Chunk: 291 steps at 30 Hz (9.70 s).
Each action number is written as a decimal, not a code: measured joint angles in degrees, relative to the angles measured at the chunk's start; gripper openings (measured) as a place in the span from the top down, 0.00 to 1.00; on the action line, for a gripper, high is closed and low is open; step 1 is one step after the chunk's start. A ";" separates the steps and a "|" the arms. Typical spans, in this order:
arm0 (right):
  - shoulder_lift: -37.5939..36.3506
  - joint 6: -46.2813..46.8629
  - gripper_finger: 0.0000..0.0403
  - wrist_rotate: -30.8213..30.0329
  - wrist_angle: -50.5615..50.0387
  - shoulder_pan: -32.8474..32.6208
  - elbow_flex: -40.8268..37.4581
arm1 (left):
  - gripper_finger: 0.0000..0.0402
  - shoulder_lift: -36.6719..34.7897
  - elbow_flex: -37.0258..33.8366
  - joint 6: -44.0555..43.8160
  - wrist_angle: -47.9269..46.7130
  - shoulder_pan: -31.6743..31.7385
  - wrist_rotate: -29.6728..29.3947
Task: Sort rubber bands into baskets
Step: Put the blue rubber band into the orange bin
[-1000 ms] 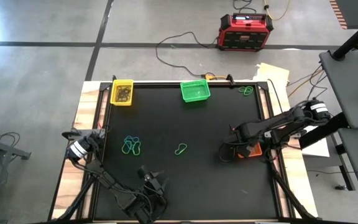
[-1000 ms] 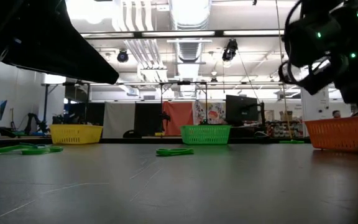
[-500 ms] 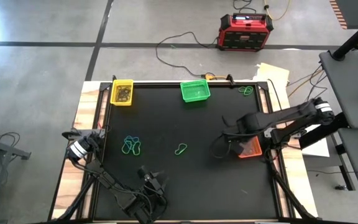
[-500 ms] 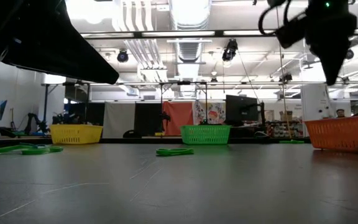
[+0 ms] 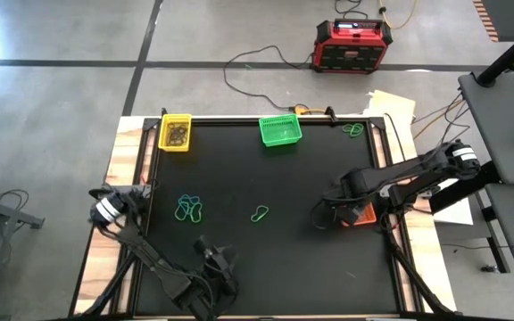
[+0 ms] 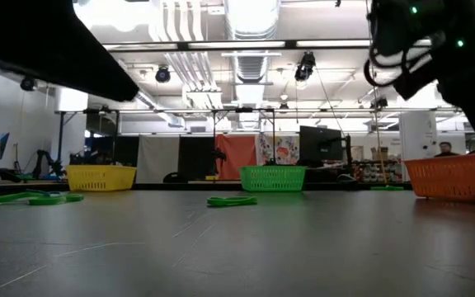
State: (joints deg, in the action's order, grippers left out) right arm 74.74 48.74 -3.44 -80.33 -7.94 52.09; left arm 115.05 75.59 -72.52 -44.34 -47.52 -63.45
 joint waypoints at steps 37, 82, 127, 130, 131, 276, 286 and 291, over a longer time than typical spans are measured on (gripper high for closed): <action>-0.74 7.81 0.41 -16.32 2.26 -20.81 14.27 | 0.87 -40.14 -32.20 10.91 -14.30 36.43 47.54; -0.63 7.77 0.42 -25.30 12.26 -32.70 13.16 | 1.00 -38.39 -31.75 9.45 -13.29 51.33 51.90; -0.57 -6.10 0.42 -25.67 48.94 -36.86 -4.97 | 1.00 3.88 -0.59 43.59 56.88 30.55 40.38; -0.57 -7.45 0.42 -26.28 58.49 -37.06 -8.93 | 1.00 4.28 -0.33 44.47 56.96 27.79 39.57; -0.57 -8.56 0.42 -26.05 62.44 -37.05 -10.38 | 1.00 4.28 -0.33 44.30 56.51 27.00 38.55; -23.17 11.31 0.97 -14.22 12.26 -22.38 -11.14 | 0.54 -8.33 6.34 22.35 0.79 6.31 6.00; -23.17 14.34 0.97 -14.89 16.67 -22.38 -16.14 | 0.54 -8.33 6.34 22.92 0.79 6.37 5.90; -23.17 19.12 0.97 -18.05 22.31 -20.70 -21.22 | 0.54 -8.27 6.74 22.70 0.73 6.48 4.57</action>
State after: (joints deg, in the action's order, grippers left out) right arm 51.57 67.86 -21.49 -58.02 -28.65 30.87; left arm 106.78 82.34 -49.83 -43.61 -41.04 -58.89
